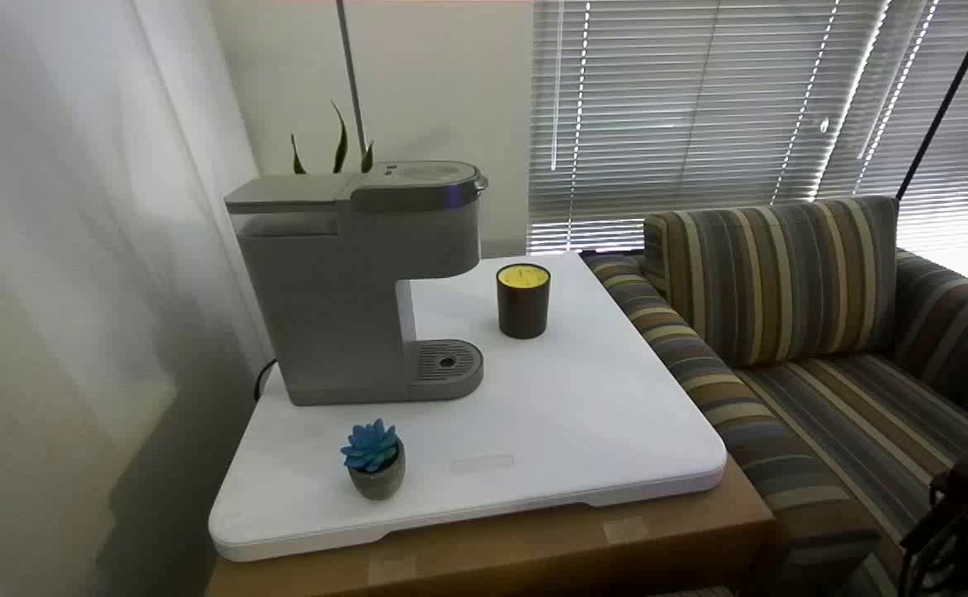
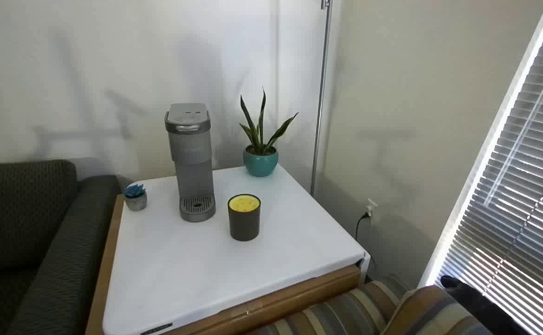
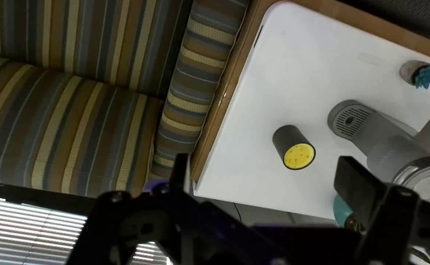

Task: Open the coffee maker then close it

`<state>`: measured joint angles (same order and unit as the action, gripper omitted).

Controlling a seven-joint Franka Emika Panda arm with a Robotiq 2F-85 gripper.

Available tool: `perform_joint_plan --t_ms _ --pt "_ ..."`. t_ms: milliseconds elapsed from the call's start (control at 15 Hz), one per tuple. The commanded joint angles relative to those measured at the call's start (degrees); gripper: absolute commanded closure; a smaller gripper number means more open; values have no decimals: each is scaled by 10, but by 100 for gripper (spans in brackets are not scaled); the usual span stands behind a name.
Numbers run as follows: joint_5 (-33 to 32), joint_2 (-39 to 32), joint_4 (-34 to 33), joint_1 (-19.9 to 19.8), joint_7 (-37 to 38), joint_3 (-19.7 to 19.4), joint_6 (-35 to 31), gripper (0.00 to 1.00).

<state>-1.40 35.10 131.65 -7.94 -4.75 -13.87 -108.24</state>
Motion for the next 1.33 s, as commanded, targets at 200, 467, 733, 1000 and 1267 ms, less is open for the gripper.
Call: perform_joint_plan --t_ms 200,467,733,1000,1267 --pt "14 -11 3 -4 -10 0 -25 0" --pt "55 -44 7 10 -25 -11 -85 0" --pt "108 -113 -10 44 -65 -7 -126 0" --pt "240 -183 -29 103 -175 -23 -171 0" --pt "245 -175 -13 82 -159 6 -166 0"
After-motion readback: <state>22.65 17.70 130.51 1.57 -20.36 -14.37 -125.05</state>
